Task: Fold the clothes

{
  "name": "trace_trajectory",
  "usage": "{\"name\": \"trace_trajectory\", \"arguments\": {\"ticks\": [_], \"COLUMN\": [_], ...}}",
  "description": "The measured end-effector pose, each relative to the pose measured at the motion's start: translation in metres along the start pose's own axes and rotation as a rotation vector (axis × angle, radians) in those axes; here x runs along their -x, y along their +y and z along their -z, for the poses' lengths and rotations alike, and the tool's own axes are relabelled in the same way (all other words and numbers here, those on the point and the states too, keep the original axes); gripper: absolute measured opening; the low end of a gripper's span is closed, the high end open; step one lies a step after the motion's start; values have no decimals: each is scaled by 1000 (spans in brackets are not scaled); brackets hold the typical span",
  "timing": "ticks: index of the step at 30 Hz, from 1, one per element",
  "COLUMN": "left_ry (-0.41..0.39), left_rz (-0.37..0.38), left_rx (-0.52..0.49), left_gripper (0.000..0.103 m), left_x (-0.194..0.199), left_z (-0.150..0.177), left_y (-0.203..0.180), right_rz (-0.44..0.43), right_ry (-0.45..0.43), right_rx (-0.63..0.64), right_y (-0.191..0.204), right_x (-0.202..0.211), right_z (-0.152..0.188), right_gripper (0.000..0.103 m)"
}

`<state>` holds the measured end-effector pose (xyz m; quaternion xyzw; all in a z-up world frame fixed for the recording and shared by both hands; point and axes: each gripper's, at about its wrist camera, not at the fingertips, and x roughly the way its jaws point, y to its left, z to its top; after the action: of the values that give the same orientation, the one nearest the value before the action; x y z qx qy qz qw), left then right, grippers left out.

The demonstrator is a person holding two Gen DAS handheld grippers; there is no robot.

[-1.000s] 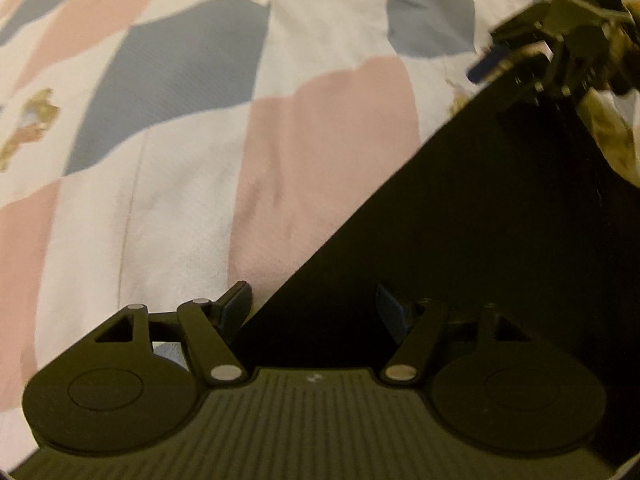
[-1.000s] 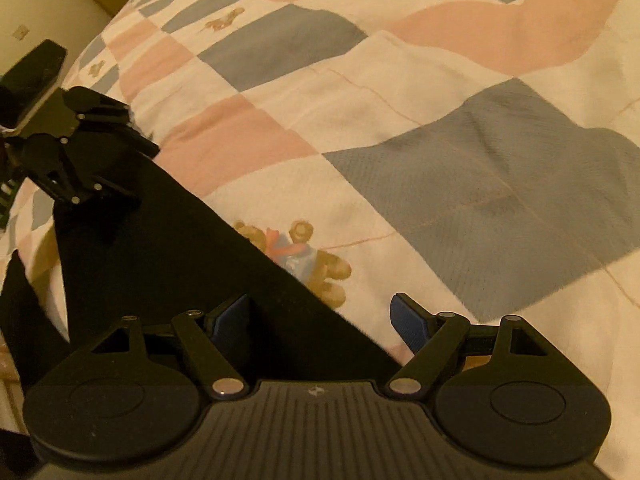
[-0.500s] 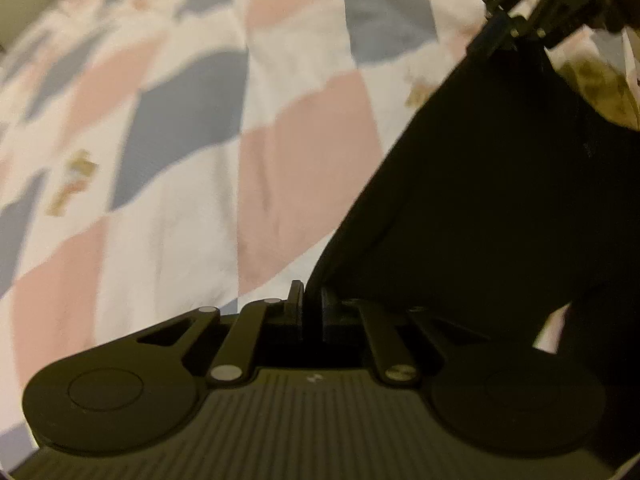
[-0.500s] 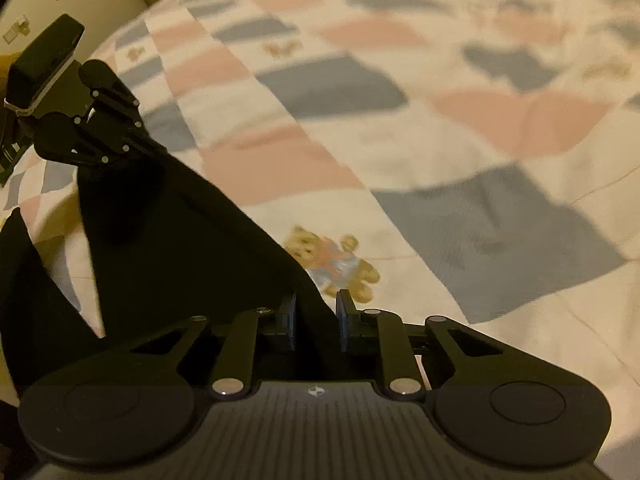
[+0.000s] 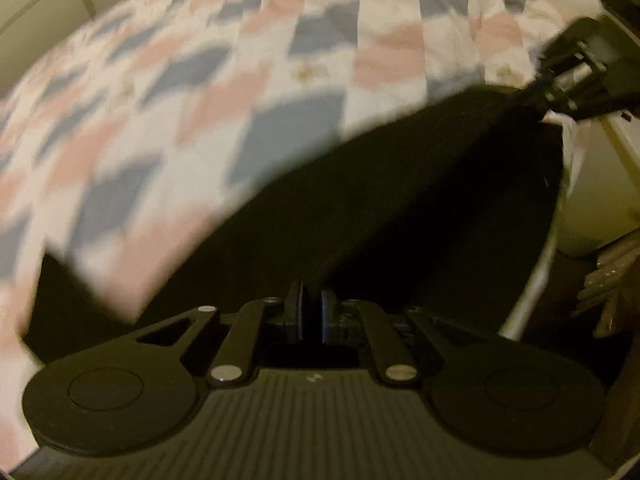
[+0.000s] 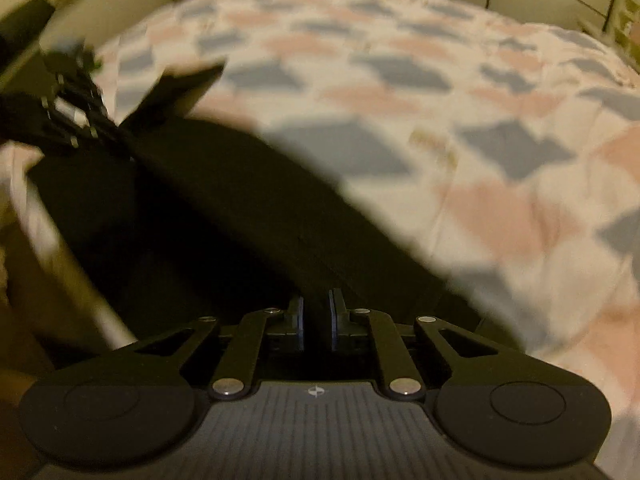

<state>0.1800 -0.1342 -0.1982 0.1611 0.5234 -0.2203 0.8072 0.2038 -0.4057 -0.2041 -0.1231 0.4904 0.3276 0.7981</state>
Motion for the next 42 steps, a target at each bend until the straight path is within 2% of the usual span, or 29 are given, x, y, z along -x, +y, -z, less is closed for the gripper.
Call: {"name": "trace_trajectory", "arguments": {"ticks": [3,5,6,7,9,10,12,14,15,18,22,25,26,28,29,31,34,35,36,37,39,41,42], "left_ry": [84,104,104,89,33,5,-46,-71,-83,-102,-113,-81,-68,-30,-16,-39,-131,-163,-196,-224,-211,-177,-150], "left_rz": [-58,-117,-124,-96,-17,8,55,79,90,99,72,4,-18,-58,-77,-104,-167,-175,-175,-173,-171,-172,-177], "left_rx": [129,193,236,297,416,470,582,705,773,991,1211,1234,1235,1205,1182,1101,995,987,988,985,943,891,872], "left_gripper": [9,10,14,26,39,43,45,45,46,63,63,59,57,12,7,6,6,6,6,6,6,6,7], "left_x": [-33,-46,-48,-42,-27,-20,-7,-6,-7,-20,-42,-56,-61,-66,-68,-58,-23,-9,5,18,24,25,21], "left_z": [34,43,44,41,39,41,46,55,58,67,78,74,72,64,60,50,41,42,46,49,58,67,74], "left_y": [-29,-39,-42,-40,-34,-31,-24,-13,-4,25,65,87,94,104,108,107,93,89,84,79,63,44,35], "right_rz": [-31,-51,-61,-72,-92,-108,-172,-204,-208,-200,-146,-131,-107,-58,-41,-32,-13,-6,4,15,34,34,20], "right_ry": [2,3,4,5,6,-6,-109,-191,-217,-277,-295,-289,-267,-228,-223,-250,-309,-329,-347,-362,-366,-315,-294], "right_rx": [-224,-373,-448,-522,-671,-765,-1051,-1230,-1281,-1397,-1504,-1541,-1522,-1483,-1470,-1432,-1307,-1266,-1242,-1222,-1215,-1243,-1264], "right_y": [-12,-20,-24,-29,-37,-43,-69,-84,-88,-97,-103,-105,-103,-101,-101,-101,-97,-96,-95,-95,-98,-102,-104], "right_x": [0,0,0,0,1,2,9,10,8,1,-11,-15,-13,-10,-8,4,29,38,46,55,67,67,66], "right_z": [33,55,66,77,100,111,133,148,153,160,168,172,170,168,168,162,145,141,139,139,147,163,170], "right_gripper": [19,24,30,39,48,48,50,50,51,52,55,55,51,20,15,9,7,6,0,0,0,1,5]}}
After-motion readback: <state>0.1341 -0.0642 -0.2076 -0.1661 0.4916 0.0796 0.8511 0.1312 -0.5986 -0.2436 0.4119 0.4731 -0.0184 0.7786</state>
